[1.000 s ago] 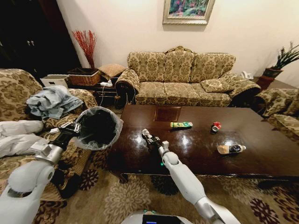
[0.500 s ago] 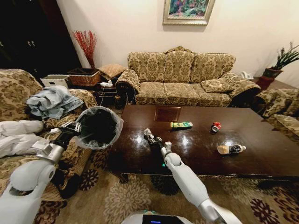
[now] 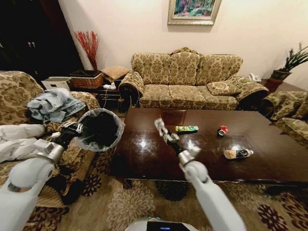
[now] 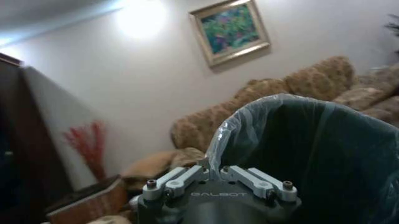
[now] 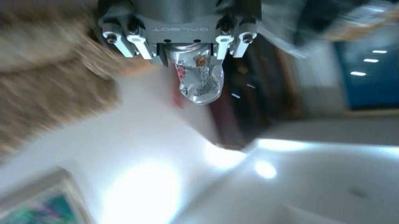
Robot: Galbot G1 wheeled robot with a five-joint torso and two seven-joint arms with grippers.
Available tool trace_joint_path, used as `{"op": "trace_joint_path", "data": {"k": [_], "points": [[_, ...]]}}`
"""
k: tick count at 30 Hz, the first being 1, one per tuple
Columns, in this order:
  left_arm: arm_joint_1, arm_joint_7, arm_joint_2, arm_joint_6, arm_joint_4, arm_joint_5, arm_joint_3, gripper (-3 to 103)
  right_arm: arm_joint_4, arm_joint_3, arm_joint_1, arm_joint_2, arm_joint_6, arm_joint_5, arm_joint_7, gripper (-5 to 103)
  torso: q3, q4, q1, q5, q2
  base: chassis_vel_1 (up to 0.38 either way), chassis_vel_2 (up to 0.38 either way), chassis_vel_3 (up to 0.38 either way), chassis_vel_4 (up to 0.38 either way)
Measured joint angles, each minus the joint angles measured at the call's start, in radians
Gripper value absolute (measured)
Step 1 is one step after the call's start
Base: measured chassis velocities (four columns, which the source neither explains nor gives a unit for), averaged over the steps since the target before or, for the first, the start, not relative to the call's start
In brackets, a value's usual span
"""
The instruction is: Move to the front of the table and place the trash on the table into the trash bin.
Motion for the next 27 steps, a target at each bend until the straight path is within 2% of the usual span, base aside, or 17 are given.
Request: {"op": "trace_joint_path", "data": {"k": [2, 6, 10, 18, 19, 21, 27], "points": [[-0.012, 0.002, 0.018, 0.000, 0.006, -0.002, 0.027, 3, 0.047, 0.000, -0.018, -0.012, 0.009, 0.001, -0.030, 41, 0.000, -0.0001, 0.000, -0.0001, 0.000, 0.000, 0.000, 0.000, 0.000], [-0.051, 0.019, 0.108, -0.021, 0.035, -0.017, 0.110, 3, 0.152, -0.048, -0.027, -0.049, 0.010, 0.012, -0.094, 41, 0.000, -0.0003, 0.000, 0.0003, 0.000, 0.000, 0.000, 0.000, 0.000], [-0.078, 0.036, 0.153, -0.036, 0.040, -0.045, 0.157, 3, 0.149, -0.117, 0.030, -0.072, 0.000, 0.001, -0.106, 41, 0.000, 0.0002, 0.000, 0.0001, 0.000, 0.000, 0.000, 0.000, 0.000], [-0.108, 0.069, 0.181, -0.040, 0.013, -0.073, 0.198, 3, 0.081, -0.235, 0.150, -0.076, -0.028, -0.027, -0.093, 41, 0.000, 0.0001, 0.000, 0.0004, 0.000, 0.000, 0.000, 0.000, 0.000], [-0.103, 0.074, 0.181, -0.040, 0.005, -0.073, 0.198, 3, 0.064, -0.254, 0.167, -0.076, -0.028, -0.031, -0.089, 36, 0.000, 0.0003, 0.000, 0.0002, 0.000, 0.000, 0.000, 0.000, 0.000], [-0.096, 0.078, 0.181, -0.040, -0.007, -0.074, 0.199, 3, 0.046, -0.275, 0.186, -0.073, -0.028, -0.036, -0.085, 36, 0.000, 0.0003, 0.000, 0.0002, 0.000, 0.000, 0.000, 0.000, 0.000], [-0.065, 0.092, 0.176, -0.039, -0.056, -0.074, 0.199, 3, -0.007, -0.340, 0.244, -0.041, -0.031, -0.060, -0.080, 16, 0.000, 0.0002, 0.000, 0.0004, 0.000, 0.000, 0.000, 0.000, 0.000]]}}
